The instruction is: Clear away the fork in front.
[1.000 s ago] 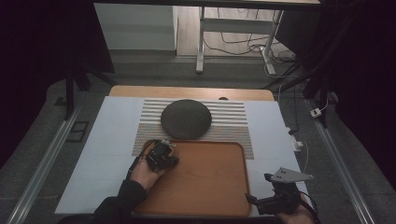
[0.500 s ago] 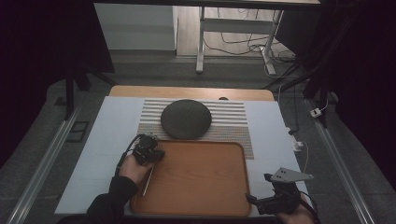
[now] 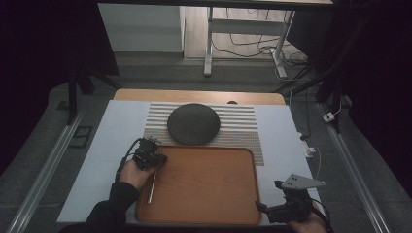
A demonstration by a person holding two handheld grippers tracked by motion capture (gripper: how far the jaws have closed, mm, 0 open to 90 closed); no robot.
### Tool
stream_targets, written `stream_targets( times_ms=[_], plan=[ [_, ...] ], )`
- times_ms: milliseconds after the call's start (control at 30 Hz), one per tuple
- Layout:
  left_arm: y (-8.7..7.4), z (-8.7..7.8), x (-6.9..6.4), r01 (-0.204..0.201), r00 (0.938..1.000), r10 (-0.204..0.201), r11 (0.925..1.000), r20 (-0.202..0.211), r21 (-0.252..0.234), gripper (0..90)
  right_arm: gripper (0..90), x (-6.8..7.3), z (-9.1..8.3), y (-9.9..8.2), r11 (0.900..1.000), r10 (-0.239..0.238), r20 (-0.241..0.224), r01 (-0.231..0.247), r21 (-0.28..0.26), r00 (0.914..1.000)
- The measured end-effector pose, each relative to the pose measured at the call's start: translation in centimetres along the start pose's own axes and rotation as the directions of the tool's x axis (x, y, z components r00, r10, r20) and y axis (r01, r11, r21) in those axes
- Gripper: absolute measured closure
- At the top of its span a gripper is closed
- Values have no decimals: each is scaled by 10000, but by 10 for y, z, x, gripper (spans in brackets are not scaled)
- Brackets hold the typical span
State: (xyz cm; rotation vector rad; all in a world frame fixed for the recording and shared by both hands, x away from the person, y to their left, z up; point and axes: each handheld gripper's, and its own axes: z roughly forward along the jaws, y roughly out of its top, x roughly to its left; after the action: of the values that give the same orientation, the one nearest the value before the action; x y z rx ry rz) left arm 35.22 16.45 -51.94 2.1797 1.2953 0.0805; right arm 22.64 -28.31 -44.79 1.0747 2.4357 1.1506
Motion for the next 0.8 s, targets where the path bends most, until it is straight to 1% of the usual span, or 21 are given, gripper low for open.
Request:
stream_targets(
  times_ms=[33,100,167,233,300,367,467,500,533,700,767,800],
  plan=[
    [0,-1,0,39,10000,-39,10000,90,-68,804,7,0,0,0,10000,18,-18,-18,-33,10000],
    [1,-5,-1,-12,9999,14,9998,105,-184,772,6,0,0,0,10000,36,-26,-36,-48,10000],
    [2,-9,-2,-78,9997,86,9993,221,-355,715,7,-1,0,0,10000,50,-60,-50,-82,10000],
    [2,-13,-5,-200,9995,213,9986,254,-488,650,6,-1,0,0,9999,69,-54,-69,-87,10000],
    [2,-18,-7,-515,9977,542,9966,401,-640,568,6,-1,0,0,9999,72,-44,-72,-85,10000],
    [1,-24,-10,-900,9947,935,9928,418,-794,484,6,-1,0,0,10000,69,-50,-69,-53,10000],
    [-1,-32,-14,-1203,9904,1266,9873,558,-1041,387,6,-1,0,0,10000,64,-47,-64,-43,10000],
    [-2,-34,-15,-1241,9892,1319,9858,638,-1129,331,6,-1,0,0,10000,74,-53,-74,-39,10000],
    [-2,-37,-16,-1281,9881,1370,9847,702,-1179,331,6,-1,0,0,10000,74,-53,-74,-39,10000],
    [-10,-52,-20,-1278,9834,1457,9792,1083,-1574,233,6,-1,1,1,9999,102,-27,-102,-26,9999],
    [-15,-59,-22,-1182,9830,1396,9782,1197,-1705,209,6,-1,1,1,9999,100,-13,-101,-35,9999],
    [-17,-62,-23,-1127,9841,1336,9791,1173,-1695,198,6,-1,1,1,10000,91,-43,-91,-18,9999]
  ],
)
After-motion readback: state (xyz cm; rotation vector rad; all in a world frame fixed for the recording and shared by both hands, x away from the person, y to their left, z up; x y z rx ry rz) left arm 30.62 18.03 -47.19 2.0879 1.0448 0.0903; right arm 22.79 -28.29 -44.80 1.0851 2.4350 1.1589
